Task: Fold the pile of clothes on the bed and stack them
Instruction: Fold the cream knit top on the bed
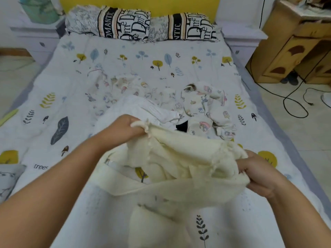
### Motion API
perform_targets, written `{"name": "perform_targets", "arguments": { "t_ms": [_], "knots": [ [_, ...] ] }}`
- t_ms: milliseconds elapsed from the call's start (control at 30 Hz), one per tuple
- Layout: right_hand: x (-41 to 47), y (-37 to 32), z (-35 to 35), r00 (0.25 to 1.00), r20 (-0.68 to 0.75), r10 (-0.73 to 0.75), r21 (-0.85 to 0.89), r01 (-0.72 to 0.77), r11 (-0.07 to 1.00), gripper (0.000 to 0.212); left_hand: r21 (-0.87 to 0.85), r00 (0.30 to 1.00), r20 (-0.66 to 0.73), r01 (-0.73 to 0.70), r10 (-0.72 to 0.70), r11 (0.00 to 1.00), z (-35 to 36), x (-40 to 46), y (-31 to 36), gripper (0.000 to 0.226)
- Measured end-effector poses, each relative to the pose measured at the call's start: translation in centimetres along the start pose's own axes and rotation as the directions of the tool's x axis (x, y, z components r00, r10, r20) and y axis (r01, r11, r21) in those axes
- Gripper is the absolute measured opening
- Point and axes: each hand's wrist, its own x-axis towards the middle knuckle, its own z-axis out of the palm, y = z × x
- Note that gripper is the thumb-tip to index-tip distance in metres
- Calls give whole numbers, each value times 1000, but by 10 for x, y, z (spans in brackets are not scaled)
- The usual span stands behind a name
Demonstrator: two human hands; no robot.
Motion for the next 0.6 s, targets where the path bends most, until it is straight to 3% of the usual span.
{"name": "perform_targets", "arguments": {
  "t_ms": [133, 267, 367, 500, 600],
  "knots": [
    [-15, -25, 7, 959, -244, -142, -119, 116, 986, 45, 23, 990, -133, -41, 44, 999, -31, -29, 42, 51],
    [-33, -52, 20, 848, -428, -314, -228, 235, 945, 47, 89, 932, -352, -55, 83, 995, -49, -49, 79, 25],
    [-53, -67, 30, 743, -521, -420, -336, 274, 901, 45, 141, 886, -441, -86, 140, 986, -59, -68, 97, 7],
    [-88, -85, 51, 621, -584, -523, -488, 246, 837, 29, 133, 877, -458, -95, 146, 987, -73, -101, 115, 19],
    [-112, -96, 64, 590, -599, -541, -515, 233, 825, 21, 104, 861, -491, -91, 131, 990, -87, -125, 126, 25]
  ]
}}
